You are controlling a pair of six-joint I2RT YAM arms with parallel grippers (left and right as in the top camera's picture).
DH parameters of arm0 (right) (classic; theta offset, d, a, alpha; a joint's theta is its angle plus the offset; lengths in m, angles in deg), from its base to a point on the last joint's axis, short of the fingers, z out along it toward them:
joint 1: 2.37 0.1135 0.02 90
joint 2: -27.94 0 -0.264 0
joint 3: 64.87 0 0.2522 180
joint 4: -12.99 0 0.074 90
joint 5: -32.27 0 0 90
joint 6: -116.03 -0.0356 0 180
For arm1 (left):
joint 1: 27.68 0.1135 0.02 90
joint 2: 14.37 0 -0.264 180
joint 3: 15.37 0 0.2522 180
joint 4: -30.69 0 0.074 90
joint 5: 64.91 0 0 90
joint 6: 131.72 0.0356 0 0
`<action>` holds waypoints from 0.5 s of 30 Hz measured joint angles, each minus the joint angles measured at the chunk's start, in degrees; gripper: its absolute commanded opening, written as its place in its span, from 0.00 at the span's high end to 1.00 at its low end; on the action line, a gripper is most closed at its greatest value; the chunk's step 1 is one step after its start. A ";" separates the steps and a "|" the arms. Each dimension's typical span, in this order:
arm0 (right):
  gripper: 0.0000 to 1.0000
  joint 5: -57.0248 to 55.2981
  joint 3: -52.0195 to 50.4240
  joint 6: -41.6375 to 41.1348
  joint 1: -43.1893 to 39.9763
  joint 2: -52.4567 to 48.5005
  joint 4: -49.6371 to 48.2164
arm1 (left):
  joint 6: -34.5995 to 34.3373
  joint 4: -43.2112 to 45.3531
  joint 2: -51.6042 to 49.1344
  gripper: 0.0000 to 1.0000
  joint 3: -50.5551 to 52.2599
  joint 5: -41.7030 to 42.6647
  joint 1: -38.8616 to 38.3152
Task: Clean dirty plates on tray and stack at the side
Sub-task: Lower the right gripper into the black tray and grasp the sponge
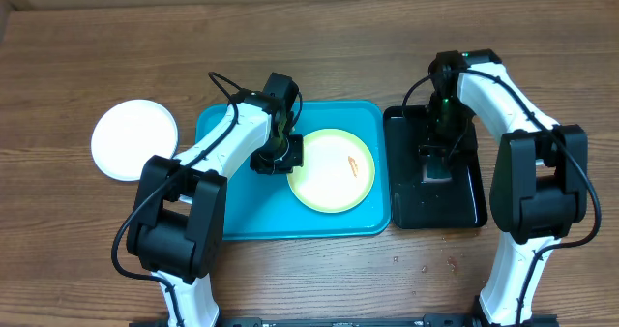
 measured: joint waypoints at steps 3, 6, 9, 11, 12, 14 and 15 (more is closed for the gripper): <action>0.54 0.13 -0.63 -0.26 0.00 0.00 -1.51 | 0.00 0.00 0.00 0.91 0.00 0.00 0.00; 0.53 0.35 -0.66 -0.26 0.00 0.00 -2.80 | 0.00 0.00 0.00 0.91 0.00 -0.02 0.00; 0.49 0.52 -0.66 -0.22 0.00 0.00 -2.91 | 0.00 0.00 0.00 0.91 0.00 -0.02 0.00; 0.50 0.61 -0.66 -0.39 0.00 0.00 -2.91 | 0.00 -0.02 0.00 0.91 0.00 0.00 0.00; 0.52 0.61 -0.66 -0.42 0.00 0.00 -2.95 | 0.00 -0.02 0.00 0.91 0.00 -0.02 0.00; 0.57 0.59 -0.66 -0.39 0.00 0.00 -3.13 | 0.00 -0.09 0.00 0.91 0.00 -0.02 0.00; 0.57 0.61 -0.66 -0.39 0.00 0.00 -3.26 | 0.00 -0.17 0.00 0.91 0.00 0.00 0.00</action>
